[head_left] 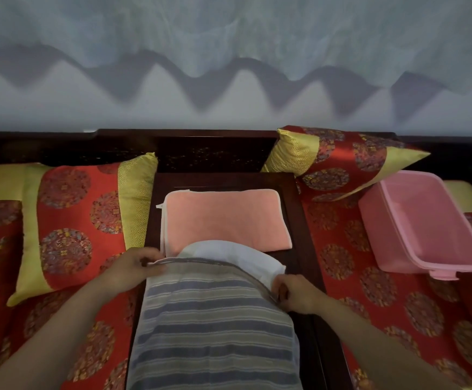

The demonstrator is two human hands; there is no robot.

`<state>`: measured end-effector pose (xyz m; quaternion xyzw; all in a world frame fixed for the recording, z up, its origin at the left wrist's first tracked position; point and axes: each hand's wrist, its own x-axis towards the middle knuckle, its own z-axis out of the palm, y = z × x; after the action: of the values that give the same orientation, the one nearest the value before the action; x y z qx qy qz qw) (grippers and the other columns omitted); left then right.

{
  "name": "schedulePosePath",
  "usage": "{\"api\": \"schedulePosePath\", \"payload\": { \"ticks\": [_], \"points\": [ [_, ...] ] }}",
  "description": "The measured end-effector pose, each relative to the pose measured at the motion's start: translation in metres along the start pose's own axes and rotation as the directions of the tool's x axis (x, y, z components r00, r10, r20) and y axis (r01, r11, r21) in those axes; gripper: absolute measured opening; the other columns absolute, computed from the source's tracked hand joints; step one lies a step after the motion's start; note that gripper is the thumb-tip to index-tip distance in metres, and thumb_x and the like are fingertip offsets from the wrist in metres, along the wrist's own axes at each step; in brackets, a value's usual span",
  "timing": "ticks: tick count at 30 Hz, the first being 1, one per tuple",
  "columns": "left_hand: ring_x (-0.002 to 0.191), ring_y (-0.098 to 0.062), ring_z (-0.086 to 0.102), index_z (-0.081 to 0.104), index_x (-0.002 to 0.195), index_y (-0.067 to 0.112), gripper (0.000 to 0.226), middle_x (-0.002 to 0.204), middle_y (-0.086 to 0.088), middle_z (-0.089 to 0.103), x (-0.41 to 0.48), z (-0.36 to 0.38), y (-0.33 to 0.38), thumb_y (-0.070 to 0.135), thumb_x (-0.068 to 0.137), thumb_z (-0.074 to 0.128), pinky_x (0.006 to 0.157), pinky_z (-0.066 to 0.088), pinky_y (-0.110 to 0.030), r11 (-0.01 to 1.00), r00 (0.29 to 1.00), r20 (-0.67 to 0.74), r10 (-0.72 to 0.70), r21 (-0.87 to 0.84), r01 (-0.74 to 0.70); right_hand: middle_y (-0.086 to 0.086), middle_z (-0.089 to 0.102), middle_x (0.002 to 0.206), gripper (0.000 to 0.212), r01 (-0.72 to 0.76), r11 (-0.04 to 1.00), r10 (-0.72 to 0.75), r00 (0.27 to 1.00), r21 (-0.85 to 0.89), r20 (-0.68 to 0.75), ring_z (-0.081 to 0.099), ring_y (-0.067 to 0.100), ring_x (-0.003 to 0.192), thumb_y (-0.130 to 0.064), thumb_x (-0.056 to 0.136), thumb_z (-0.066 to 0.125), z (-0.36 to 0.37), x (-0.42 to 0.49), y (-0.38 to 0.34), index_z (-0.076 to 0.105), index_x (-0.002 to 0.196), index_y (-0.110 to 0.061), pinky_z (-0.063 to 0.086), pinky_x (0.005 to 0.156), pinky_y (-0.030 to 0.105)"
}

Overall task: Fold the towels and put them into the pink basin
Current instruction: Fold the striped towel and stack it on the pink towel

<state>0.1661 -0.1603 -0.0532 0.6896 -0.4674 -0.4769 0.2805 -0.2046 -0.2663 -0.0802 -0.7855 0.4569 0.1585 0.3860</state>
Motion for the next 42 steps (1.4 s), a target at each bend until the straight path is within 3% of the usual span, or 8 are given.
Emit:
{"api": "schedulePosePath", "payload": {
  "ticks": [4,8,11,16,27,33,39,42],
  "points": [
    [0.087,-0.011,0.065,0.073,0.079,0.012,0.005,0.091,0.005,0.073,0.017,0.011,0.001,0.007,0.077,0.074,0.078,0.047,-0.023,0.983,0.994,0.080,-0.072,-0.163,0.084,-0.018,0.060,0.069,0.021,0.008,0.999,-0.008,1.000,0.034,0.011,0.056,-0.014,0.060,-0.009,0.072,0.076,-0.034,0.008,0.002,0.071,0.075,-0.029,0.039,0.059,0.003],
    [0.087,-0.014,0.058,0.068,0.074,0.003,0.005,0.089,0.001,0.066,0.030,0.025,-0.003,0.001,0.076,0.073,0.074,0.043,-0.020,0.989,0.995,0.013,-0.102,-0.105,0.103,-0.009,0.060,0.083,0.006,0.040,0.999,-0.044,0.951,-0.021,-0.306,0.060,0.008,0.082,-0.016,0.078,0.070,-0.058,0.022,0.006,0.071,0.082,-0.020,0.045,0.075,0.018],
    [0.112,-0.010,0.052,0.067,0.070,0.002,0.009,0.118,0.001,0.059,0.037,0.028,-0.008,0.003,0.074,0.074,0.095,0.034,-0.024,0.991,0.995,0.030,-0.092,-0.099,0.094,-0.002,0.051,0.090,0.010,0.111,0.992,-0.125,0.935,-0.062,-0.332,0.054,0.025,0.090,-0.020,0.071,0.058,-0.043,0.036,0.006,0.062,0.077,-0.013,0.037,0.080,0.030],
    [0.104,-0.011,0.058,0.070,0.059,0.022,0.017,0.112,0.002,0.064,0.046,0.019,-0.003,0.035,0.049,0.075,0.083,0.042,-0.020,0.991,0.982,0.165,-0.088,-0.090,0.104,0.003,0.046,0.084,0.018,0.105,0.987,-0.058,0.938,0.121,-0.343,0.047,0.017,0.078,-0.028,0.058,0.059,-0.029,0.046,0.002,0.045,0.069,-0.026,0.036,0.066,0.026],
    [0.076,-0.007,0.059,0.074,0.078,0.016,0.025,0.073,0.010,0.066,0.049,0.014,0.005,0.034,0.061,0.077,0.071,0.046,-0.020,0.985,0.930,0.325,-0.174,0.071,0.159,-0.004,0.067,0.086,0.024,-0.004,0.996,0.014,0.994,0.090,-0.112,0.061,0.011,0.081,-0.019,0.074,0.075,-0.037,0.041,0.012,0.060,0.068,-0.037,0.041,0.071,0.020],
    [0.052,-0.005,0.046,0.075,0.064,0.022,0.022,0.049,0.013,0.053,0.045,0.017,-0.012,0.010,0.082,0.070,0.051,0.038,-0.017,0.978,0.962,0.179,-0.208,0.035,0.205,-0.012,0.057,0.115,0.054,-0.029,0.992,0.028,1.000,0.125,0.013,0.045,0.011,0.116,-0.075,0.047,0.074,-0.028,0.042,0.013,0.066,0.092,-0.047,0.028,0.109,0.046],
    [0.068,-0.008,0.064,0.078,0.079,0.009,0.005,0.078,-0.008,0.074,0.032,0.003,-0.013,0.010,0.074,0.077,0.064,0.048,-0.016,0.995,0.997,-0.017,-0.079,-0.070,0.077,-0.014,0.055,0.119,0.038,0.009,0.997,-0.011,1.000,0.082,0.028,0.040,0.017,0.123,-0.052,0.057,0.077,-0.023,0.031,-0.002,0.055,0.087,-0.057,0.022,0.097,0.044],
    [0.075,-0.023,0.060,0.079,0.083,0.013,0.018,0.086,-0.016,0.073,0.030,-0.006,-0.008,0.025,0.070,0.082,0.074,0.047,-0.037,0.997,0.997,0.000,-0.074,-0.030,0.074,-0.022,0.054,0.113,0.044,0.048,0.991,-0.058,0.995,0.127,0.080,0.046,0.018,0.121,-0.060,0.048,0.070,-0.017,0.033,-0.005,0.053,0.089,-0.061,0.027,0.105,0.053]
  ]
}}
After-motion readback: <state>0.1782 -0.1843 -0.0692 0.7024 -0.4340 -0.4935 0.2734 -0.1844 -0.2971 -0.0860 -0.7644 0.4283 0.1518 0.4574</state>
